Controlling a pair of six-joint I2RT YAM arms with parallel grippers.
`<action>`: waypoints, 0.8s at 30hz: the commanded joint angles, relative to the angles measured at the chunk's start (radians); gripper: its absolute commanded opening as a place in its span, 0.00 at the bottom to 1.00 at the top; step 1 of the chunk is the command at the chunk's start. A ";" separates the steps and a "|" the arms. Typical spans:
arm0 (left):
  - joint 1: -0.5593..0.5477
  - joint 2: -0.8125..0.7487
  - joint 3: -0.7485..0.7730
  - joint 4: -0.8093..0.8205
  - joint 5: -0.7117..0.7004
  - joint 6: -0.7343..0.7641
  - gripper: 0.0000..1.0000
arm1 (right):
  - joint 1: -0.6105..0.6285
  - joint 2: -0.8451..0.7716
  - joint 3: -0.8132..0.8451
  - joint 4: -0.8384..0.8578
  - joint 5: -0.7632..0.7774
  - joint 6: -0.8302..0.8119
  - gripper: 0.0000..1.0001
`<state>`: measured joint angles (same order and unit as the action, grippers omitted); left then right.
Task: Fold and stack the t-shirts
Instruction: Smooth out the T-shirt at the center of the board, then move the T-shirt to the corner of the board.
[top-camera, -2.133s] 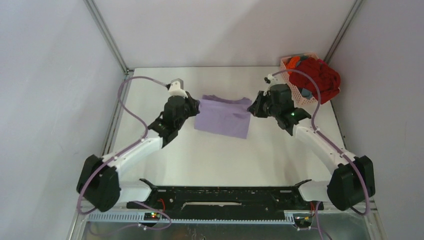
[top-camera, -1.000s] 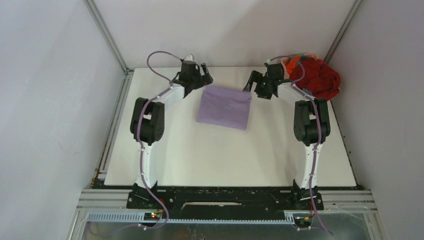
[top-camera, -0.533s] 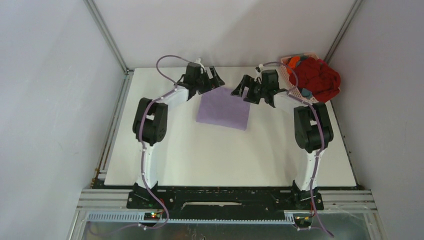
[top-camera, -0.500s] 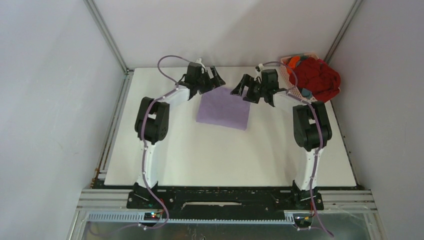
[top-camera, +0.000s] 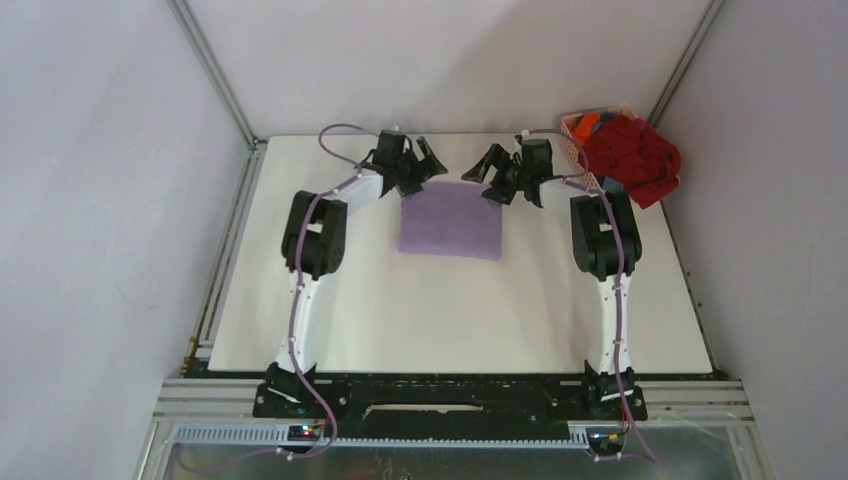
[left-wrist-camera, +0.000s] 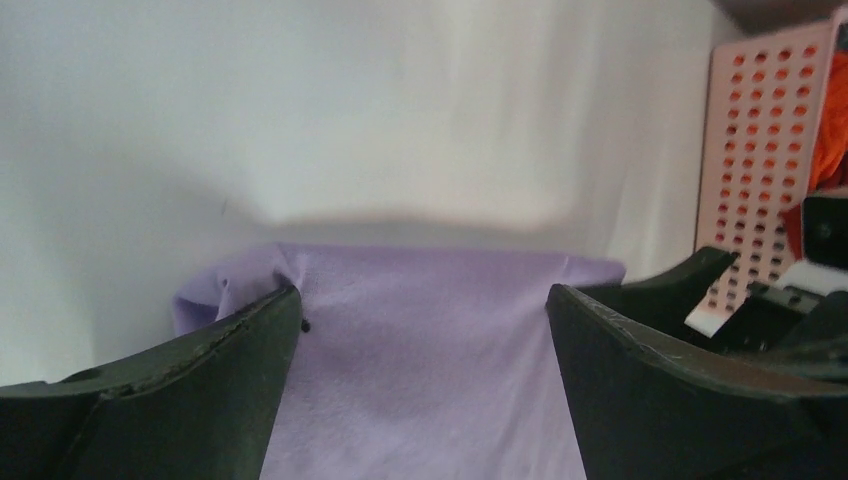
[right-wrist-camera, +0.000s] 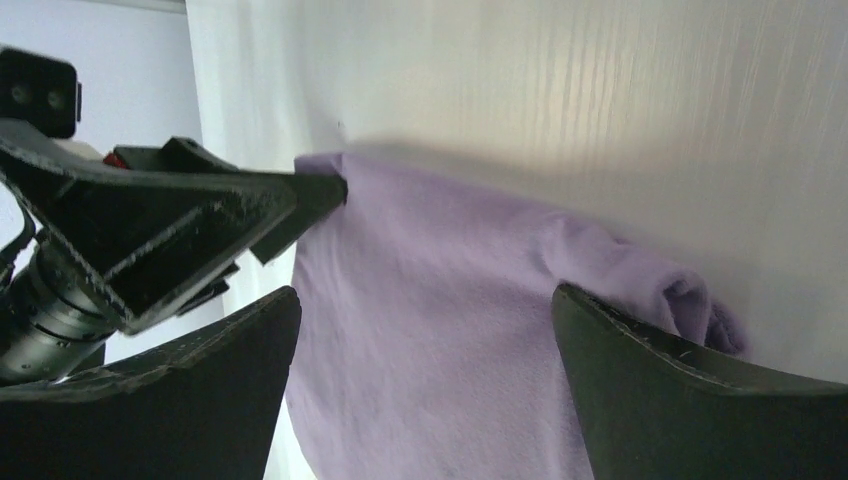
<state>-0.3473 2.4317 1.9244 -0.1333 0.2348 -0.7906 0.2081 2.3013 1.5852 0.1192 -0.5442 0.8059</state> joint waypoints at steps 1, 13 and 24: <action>-0.002 -0.180 -0.291 -0.079 0.000 -0.005 1.00 | 0.011 -0.074 -0.133 -0.110 0.011 -0.010 1.00; -0.018 -0.477 -0.306 -0.204 -0.262 0.153 1.00 | 0.025 -0.526 -0.247 -0.324 0.165 -0.238 1.00; -0.041 -0.743 -0.835 0.004 -0.274 0.129 1.00 | 0.039 -1.170 -0.941 -0.212 0.425 -0.170 1.00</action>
<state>-0.3824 1.6520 1.1858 -0.1967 -0.0570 -0.6712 0.2447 1.2495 0.8158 -0.0971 -0.2363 0.6205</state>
